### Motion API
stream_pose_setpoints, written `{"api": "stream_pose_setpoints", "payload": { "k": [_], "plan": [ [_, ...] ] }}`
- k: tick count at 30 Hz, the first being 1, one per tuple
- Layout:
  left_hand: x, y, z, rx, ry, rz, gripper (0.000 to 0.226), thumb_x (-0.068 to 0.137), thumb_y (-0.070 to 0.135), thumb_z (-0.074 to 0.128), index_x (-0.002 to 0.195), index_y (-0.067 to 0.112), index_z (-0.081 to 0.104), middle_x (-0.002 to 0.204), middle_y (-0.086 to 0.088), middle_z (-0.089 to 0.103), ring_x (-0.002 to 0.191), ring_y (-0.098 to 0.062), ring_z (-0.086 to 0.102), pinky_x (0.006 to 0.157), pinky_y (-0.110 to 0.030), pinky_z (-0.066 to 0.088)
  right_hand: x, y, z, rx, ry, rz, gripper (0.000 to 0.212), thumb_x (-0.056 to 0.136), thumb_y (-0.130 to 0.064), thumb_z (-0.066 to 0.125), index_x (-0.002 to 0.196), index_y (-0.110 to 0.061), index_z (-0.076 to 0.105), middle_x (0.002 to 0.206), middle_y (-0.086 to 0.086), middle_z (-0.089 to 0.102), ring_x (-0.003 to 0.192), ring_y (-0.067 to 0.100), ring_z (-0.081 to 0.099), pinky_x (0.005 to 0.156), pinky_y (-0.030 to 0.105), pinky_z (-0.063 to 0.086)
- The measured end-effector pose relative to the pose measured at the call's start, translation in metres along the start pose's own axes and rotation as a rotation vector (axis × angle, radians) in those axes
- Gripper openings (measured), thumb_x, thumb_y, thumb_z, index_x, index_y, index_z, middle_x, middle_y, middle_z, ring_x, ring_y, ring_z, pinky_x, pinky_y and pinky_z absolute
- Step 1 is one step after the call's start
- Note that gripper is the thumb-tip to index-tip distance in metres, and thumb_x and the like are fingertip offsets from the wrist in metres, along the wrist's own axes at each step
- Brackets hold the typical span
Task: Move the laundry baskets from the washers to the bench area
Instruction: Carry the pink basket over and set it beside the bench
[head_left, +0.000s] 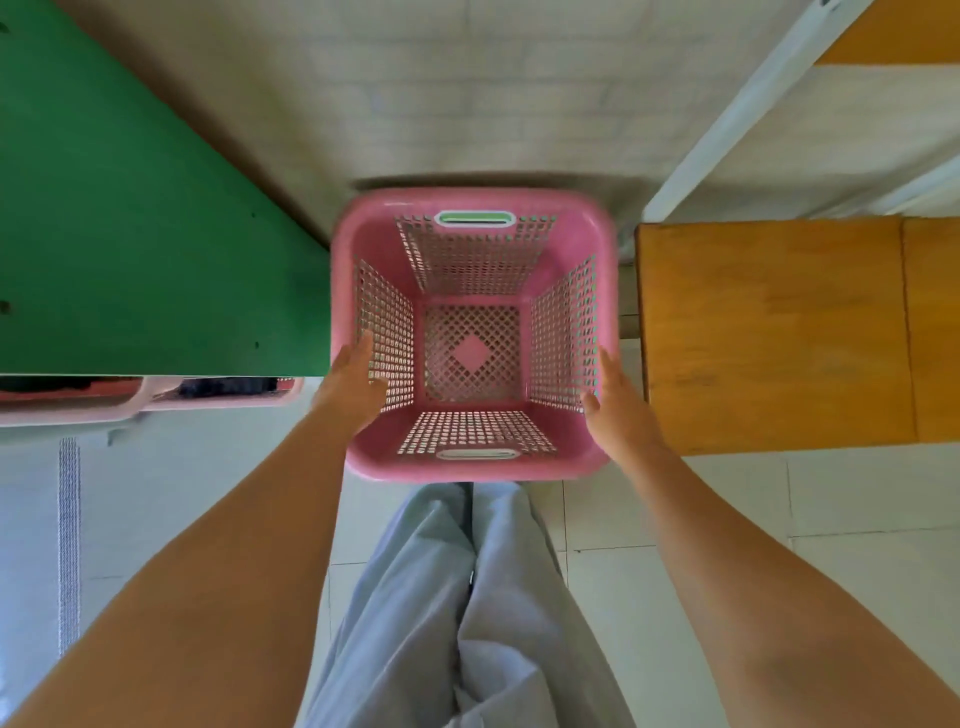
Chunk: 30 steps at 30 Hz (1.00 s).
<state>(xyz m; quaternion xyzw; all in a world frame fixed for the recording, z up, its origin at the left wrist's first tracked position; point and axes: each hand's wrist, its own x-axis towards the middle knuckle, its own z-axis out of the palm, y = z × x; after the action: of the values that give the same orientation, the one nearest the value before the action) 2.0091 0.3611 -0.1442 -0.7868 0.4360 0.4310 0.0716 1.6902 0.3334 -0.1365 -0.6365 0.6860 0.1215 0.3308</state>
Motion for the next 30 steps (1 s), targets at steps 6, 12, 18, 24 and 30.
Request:
{"api": "stream_pose_setpoints", "payload": {
  "k": [6,12,18,24,30],
  "plan": [
    [-0.056,0.011,-0.001,0.197,0.079,0.092,0.065,0.099,0.038,0.038,0.153,0.017,0.010,0.161,-0.008,0.013,0.144,-0.033,0.023,0.114,-0.052,0.026,-0.062,-0.007,-0.013,-0.162,0.126,-0.072,0.058,0.101,-0.034,0.036,0.153,-0.014,0.018,0.157,0.012,0.025,0.141,0.028,0.032,0.111,0.043,0.036],
    [-0.111,0.035,-0.015,0.342,0.172,0.341,0.060,0.099,0.036,0.039,0.150,0.009,0.022,0.158,-0.016,0.021,0.145,-0.032,0.021,0.118,-0.048,0.020,-0.132,0.003,-0.036,-0.153,0.175,-0.046,0.059,0.101,-0.036,0.035,0.153,-0.015,0.018,0.159,0.014,0.021,0.146,0.031,0.022,0.117,0.046,0.024],
    [-0.152,0.082,-0.018,0.449,0.163,0.496,0.059,0.099,0.037,0.039,0.149,0.008,0.026,0.154,-0.022,0.026,0.143,-0.035,0.024,0.117,-0.047,0.019,-0.202,0.052,-0.054,-0.108,0.239,0.091,0.056,0.101,-0.038,0.036,0.150,-0.014,0.024,0.156,0.012,0.028,0.143,0.029,0.027,0.114,0.046,0.029],
    [-0.192,0.163,0.013,0.582,0.096,0.668,0.056,0.097,0.033,0.045,0.145,0.005,0.035,0.145,-0.025,0.039,0.134,-0.040,0.037,0.112,-0.048,0.029,-0.267,0.136,-0.059,0.022,0.274,0.294,0.056,0.102,-0.038,0.029,0.153,-0.016,0.018,0.161,0.008,0.016,0.147,0.026,0.018,0.118,0.044,0.020],
    [-0.235,0.267,0.082,0.641,0.021,0.814,0.047,0.098,0.025,0.044,0.141,0.009,0.039,0.140,-0.020,0.046,0.128,-0.038,0.044,0.105,-0.048,0.038,-0.321,0.235,-0.063,0.156,0.317,0.454,0.055,0.103,-0.040,0.029,0.152,-0.018,0.021,0.160,0.006,0.019,0.147,0.025,0.020,0.118,0.044,0.022]
  ]
}}
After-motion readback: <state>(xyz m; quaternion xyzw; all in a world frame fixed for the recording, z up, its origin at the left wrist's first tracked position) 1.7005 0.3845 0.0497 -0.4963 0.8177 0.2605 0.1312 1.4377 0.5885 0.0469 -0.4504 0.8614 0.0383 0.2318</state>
